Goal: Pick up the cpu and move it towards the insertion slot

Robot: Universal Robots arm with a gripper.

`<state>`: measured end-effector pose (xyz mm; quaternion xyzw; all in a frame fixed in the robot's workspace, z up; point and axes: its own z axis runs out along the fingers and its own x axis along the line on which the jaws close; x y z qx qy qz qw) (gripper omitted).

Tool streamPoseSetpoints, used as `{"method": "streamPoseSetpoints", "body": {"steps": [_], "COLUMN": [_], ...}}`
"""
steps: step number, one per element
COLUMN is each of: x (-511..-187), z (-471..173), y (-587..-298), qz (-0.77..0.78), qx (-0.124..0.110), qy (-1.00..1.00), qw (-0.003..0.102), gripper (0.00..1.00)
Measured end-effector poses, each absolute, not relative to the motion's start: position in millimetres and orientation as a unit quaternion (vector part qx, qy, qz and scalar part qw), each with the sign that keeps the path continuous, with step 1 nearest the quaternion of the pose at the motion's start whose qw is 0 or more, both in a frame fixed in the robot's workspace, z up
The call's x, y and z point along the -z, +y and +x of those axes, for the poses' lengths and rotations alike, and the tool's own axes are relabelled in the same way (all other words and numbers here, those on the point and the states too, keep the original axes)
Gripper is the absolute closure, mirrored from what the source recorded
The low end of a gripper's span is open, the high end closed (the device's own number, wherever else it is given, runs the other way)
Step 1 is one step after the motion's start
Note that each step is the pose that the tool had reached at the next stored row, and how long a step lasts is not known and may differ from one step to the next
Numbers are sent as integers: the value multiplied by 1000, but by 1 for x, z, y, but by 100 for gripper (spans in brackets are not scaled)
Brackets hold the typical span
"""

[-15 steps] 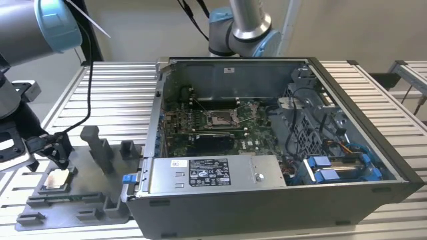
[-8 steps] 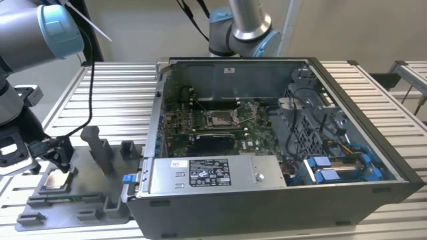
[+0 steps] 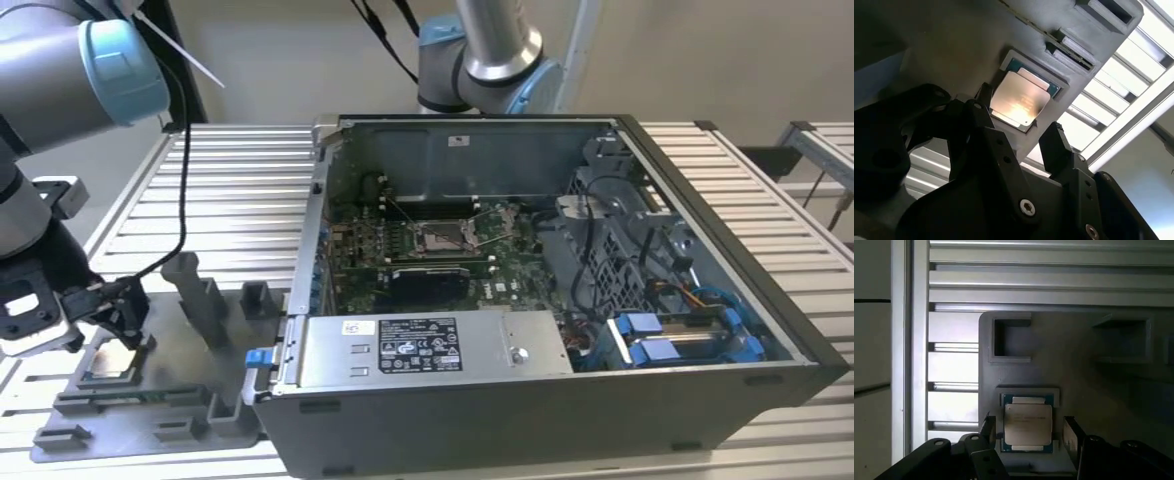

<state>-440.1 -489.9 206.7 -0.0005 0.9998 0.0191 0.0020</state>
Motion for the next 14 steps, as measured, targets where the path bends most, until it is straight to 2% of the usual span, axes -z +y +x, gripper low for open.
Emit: {"method": "streamPoseSetpoints", "body": {"steps": [14], "x": [-195], "z": [-441], "y": [-490], "qz": [-1], "qx": [-19], "qy": [1000], "qw": [2], "gripper": [0]}}
